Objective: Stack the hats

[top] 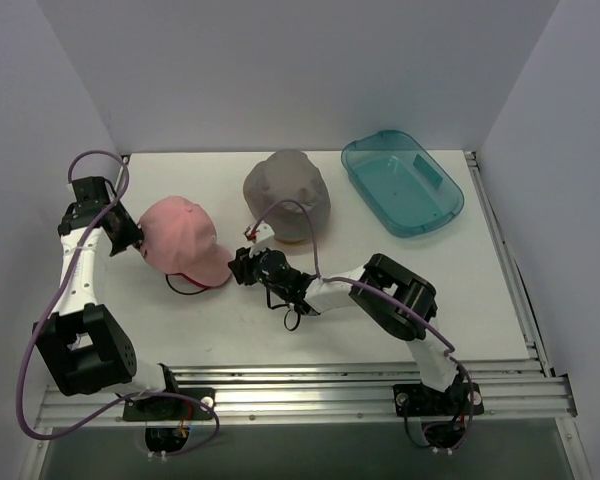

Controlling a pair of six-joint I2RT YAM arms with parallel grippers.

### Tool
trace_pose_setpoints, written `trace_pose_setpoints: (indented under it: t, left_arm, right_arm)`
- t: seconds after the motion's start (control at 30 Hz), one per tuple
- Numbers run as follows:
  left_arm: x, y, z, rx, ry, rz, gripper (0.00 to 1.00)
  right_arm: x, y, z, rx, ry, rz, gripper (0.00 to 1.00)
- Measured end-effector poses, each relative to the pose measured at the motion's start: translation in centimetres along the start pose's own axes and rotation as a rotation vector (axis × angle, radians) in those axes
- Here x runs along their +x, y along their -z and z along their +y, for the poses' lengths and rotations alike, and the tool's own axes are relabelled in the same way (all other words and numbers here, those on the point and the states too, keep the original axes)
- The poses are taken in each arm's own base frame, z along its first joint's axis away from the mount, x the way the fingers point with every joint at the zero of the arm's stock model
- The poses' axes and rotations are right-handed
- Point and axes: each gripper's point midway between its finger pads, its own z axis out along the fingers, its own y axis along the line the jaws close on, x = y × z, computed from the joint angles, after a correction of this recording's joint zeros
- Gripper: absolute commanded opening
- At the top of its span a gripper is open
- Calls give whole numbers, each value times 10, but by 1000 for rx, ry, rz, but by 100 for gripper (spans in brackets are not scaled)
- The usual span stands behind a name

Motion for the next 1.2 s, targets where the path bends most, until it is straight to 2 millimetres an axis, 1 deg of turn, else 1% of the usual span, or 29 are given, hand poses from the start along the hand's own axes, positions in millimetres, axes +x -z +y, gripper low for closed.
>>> trace_pose_setpoints:
  t: [0.17,0.4,0.53,0.67,0.73,0.8,0.87,0.93,1.0,1.1,1.13,1.2]
  left_arm:
    - [0,0,0,0,0,0,48]
    - [0,-1,0,0,1,0,50]
    - [1,-2,0,0,2,0,50]
    - [1,-5,1,-2,6,5,50]
    - [1,-5,1,-7,7,3,53]
    - [0,-2,4,-18,13,-5,59]
    - [-4,6,4,-17,29,-22,61]
    - [-13,22,3,-2,44,-56,61]
    - [-29,41,-2,24,61,-112,62]
    - [-59,76,-11,76,85,-222,62]
    - [-64,86,-13,90,90,-249,62]
    - [-69,98,-14,106,100,-279,62]
  right_arm:
    - [14,-15,3,-21,-31,5,30]
    - [16,-33,11,-53,-46,-3,29]
    - [21,-35,12,-59,-48,5,29]
    - [19,-38,11,-61,-49,4,30]
    - [19,-38,11,-60,-49,4,29]
    - [19,-38,10,-58,-46,8,29]
    - [21,-38,9,-58,-37,16,29]
    - [23,-38,8,-58,-26,22,29]
    - [23,-38,7,-59,-15,26,29]
    - [25,-35,5,-70,6,35,29]
    - [25,-33,4,-76,11,40,29]
    - [26,-30,0,-78,21,46,29]
